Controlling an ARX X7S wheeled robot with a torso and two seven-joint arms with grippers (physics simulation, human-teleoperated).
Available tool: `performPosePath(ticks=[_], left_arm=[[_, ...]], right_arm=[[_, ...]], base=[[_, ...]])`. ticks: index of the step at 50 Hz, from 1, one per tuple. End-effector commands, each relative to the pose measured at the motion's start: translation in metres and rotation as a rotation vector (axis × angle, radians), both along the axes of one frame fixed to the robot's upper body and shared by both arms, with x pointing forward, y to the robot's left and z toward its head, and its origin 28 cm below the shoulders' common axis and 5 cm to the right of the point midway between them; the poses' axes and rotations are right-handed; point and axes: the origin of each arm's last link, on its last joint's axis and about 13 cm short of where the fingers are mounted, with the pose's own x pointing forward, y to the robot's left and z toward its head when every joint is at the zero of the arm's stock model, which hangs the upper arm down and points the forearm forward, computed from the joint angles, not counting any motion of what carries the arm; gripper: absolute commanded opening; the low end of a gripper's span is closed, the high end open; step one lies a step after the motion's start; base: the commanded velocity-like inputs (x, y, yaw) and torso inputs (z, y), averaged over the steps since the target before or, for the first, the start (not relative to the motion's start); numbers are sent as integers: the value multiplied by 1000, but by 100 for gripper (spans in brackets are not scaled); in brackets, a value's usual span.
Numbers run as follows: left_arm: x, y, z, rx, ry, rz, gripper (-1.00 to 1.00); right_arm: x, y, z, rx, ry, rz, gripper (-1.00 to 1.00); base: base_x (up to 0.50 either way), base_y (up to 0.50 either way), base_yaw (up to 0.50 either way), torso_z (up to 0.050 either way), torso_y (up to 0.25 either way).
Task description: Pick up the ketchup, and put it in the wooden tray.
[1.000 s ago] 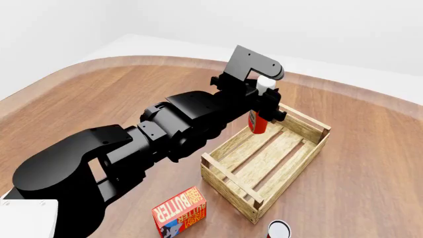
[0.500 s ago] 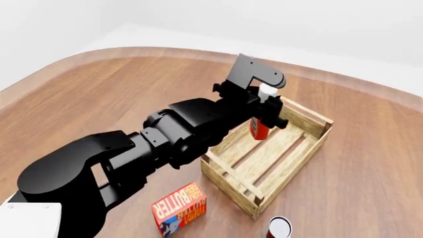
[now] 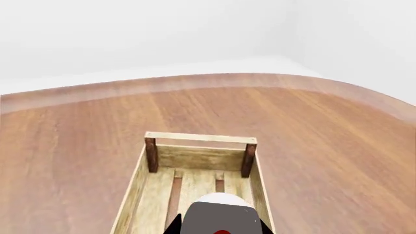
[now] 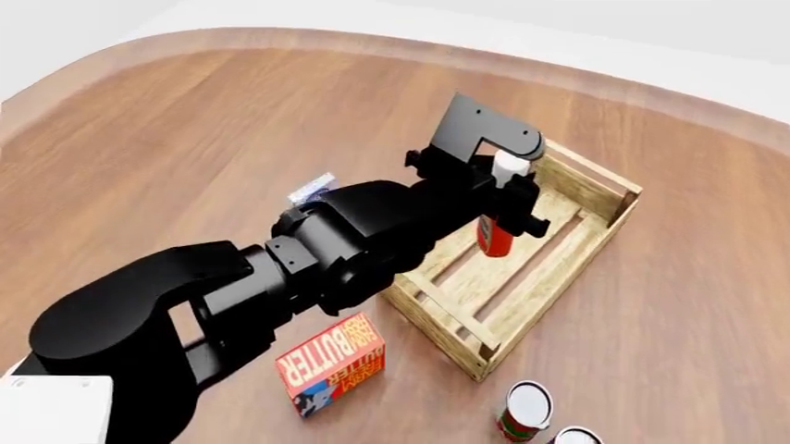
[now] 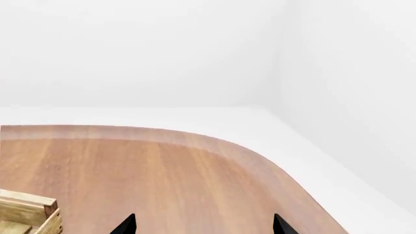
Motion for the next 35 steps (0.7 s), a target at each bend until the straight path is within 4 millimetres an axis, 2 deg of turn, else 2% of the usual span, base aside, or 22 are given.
performPosePath(ticks=[1, 24, 35], left_arm=[[0, -3, 10, -37, -29, 0, -100], [3, -3, 20, -70, -105, 2, -100], [-3, -10, 25, -62, -164, -15, -100]], right_arm=[[0, 0, 0, 1, -3, -7, 100], [0, 0, 0, -1, -7, -19, 100], [0, 0, 0, -1, -11, -27, 100]], base=[[0, 0, 0, 0, -184], [-1, 0, 0, 0, -196], [0, 0, 0, 0, -205]])
